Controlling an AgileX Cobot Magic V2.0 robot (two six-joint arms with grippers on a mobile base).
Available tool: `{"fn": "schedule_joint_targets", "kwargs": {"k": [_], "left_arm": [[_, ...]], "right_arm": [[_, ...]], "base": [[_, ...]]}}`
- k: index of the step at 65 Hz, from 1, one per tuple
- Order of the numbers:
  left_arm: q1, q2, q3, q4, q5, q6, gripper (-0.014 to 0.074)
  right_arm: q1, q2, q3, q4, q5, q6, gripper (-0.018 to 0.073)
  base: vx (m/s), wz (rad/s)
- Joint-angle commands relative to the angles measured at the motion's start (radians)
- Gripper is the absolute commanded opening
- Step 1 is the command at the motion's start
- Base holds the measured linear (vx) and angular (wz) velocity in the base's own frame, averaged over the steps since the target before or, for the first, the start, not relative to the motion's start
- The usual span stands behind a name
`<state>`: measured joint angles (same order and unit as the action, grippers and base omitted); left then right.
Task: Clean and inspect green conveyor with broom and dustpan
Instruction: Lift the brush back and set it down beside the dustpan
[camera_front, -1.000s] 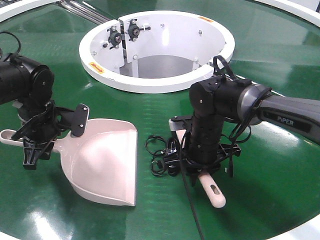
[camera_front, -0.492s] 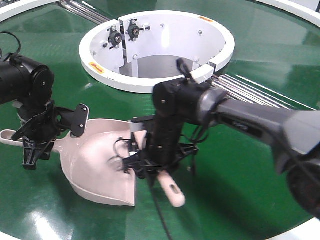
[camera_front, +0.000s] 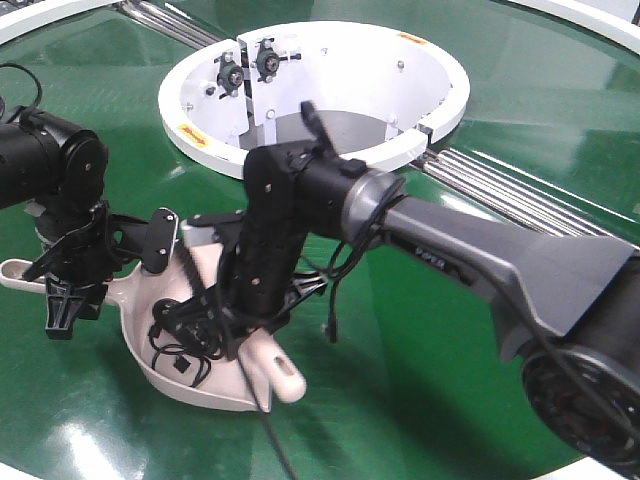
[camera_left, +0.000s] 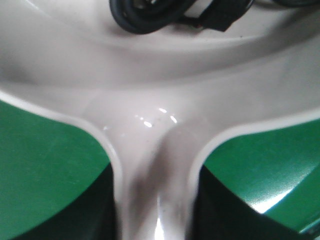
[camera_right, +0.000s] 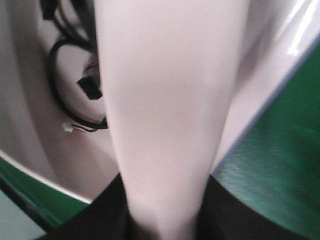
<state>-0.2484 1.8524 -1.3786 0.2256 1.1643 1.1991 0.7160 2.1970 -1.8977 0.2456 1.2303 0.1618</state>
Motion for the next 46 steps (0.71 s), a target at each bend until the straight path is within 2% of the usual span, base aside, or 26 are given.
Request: {"fn": "schedule_joint_targets", "kwargs": {"k": [1, 8, 14, 30, 40, 46], "left_arm": [[-0.006, -0.046, -0.027, 0.013, -0.006, -0.019, -0.0006], [-0.006, -0.046, -0.027, 0.013, -0.006, -0.019, -0.0006], [-0.006, -0.046, -0.027, 0.013, -0.006, -0.019, -0.0006], [-0.006, -0.046, -0.027, 0.013, -0.006, -0.019, -0.0006], [-0.006, -0.046, -0.027, 0.013, -0.006, -0.019, -0.0006], [-0.006, -0.046, -0.027, 0.013, -0.006, -0.019, -0.0006]], "right_arm": [[-0.033, -0.098, -0.029, -0.045, 0.061, -0.014, -0.0004], [-0.069, -0.146, 0.016, -0.103, 0.061, -0.030, -0.0004], [-0.133, -0.207, 0.084, -0.145, 0.061, -0.042, -0.0004], [-0.362, -0.367, 0.301, -0.157, 0.060, -0.126, -0.0004], [-0.468, -0.419, 0.428, -0.164, 0.047, -0.174, -0.0004], [-0.500, -0.434, 0.496, -0.167, 0.021, -0.179, -0.0002]], "base": [[0.00, 0.00], [0.00, 0.00], [0.00, 0.00], [0.00, 0.00], [0.00, 0.00], [0.00, 0.00]]}}
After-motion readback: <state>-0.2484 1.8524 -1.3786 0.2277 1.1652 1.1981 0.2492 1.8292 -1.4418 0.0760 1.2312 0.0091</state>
